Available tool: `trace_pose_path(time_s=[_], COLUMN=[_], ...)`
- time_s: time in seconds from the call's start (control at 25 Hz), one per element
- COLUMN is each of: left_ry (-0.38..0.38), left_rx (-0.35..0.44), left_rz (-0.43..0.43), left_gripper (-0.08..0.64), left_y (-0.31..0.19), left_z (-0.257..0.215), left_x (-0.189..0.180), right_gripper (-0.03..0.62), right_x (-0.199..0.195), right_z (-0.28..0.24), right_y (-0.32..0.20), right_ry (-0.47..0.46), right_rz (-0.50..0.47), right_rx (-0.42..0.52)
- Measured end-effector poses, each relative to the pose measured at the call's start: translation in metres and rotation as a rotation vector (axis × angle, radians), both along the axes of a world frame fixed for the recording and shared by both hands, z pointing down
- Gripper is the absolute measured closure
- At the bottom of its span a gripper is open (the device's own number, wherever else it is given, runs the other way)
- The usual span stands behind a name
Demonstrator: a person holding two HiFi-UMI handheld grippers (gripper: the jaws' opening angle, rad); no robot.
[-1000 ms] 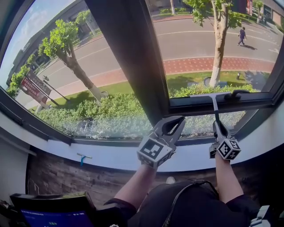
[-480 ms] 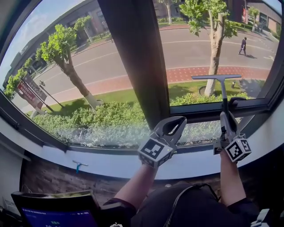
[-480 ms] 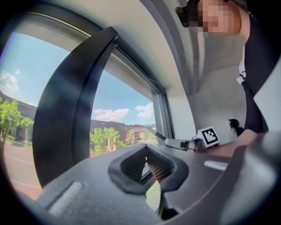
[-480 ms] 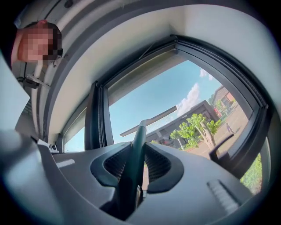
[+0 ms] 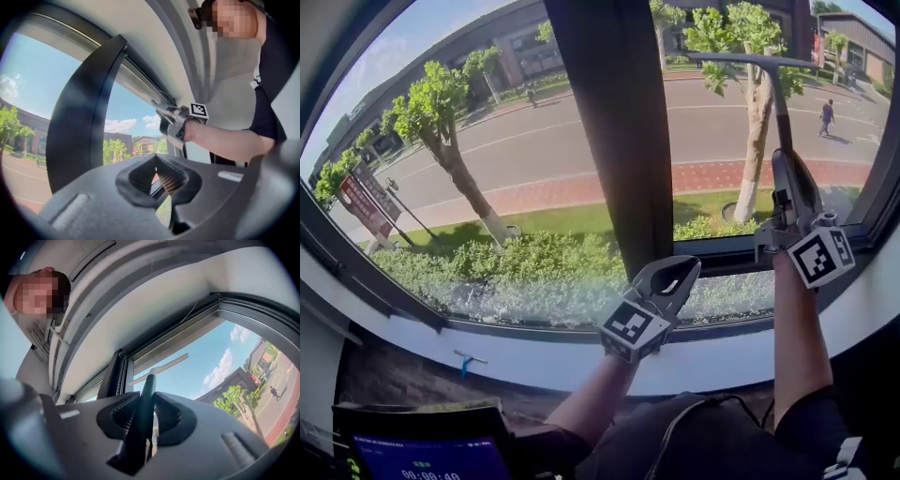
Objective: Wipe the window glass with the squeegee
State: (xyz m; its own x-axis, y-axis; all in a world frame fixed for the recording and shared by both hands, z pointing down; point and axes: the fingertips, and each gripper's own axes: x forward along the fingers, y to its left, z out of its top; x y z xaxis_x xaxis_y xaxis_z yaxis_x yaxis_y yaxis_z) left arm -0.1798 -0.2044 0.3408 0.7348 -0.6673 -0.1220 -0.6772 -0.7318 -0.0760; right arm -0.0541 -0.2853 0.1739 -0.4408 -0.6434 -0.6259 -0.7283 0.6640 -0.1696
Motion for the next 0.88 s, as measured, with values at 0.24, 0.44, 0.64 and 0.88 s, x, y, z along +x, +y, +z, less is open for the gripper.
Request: trace_pose_path(time_s=[0.24, 0.44, 0.64, 0.88], left_ry=[0.001, 0.01, 0.008, 0.008], left_rx=[0.0, 0.002, 0.006, 0.013], left_rz=[-0.066, -0.122, -0.159, -0.177], left_gripper=[0.557, 0.557, 0.557, 0.557], left_y=[-0.002, -0.004, -0.006, -0.003], left_z=[0.004, 0.005, 0.009, 0.009], left_x=[-0.025, -0.048, -0.062, -0.078], right_gripper=[0.491, 0.491, 0.491, 0.492], right_x=[-0.012, -0.025, -0.026, -0.035], right_z=[-0.054, -0.092, -0.103, -0.108], right_y=[-0.023, -0.041, -0.059, -0.063], right_ry=[-0.015, -0.017, -0.025, -0.018], right_rz=[0.021, -0.013, 0.015, 0.039], right_rx=[0.082, 0.164, 0.171, 0.186])
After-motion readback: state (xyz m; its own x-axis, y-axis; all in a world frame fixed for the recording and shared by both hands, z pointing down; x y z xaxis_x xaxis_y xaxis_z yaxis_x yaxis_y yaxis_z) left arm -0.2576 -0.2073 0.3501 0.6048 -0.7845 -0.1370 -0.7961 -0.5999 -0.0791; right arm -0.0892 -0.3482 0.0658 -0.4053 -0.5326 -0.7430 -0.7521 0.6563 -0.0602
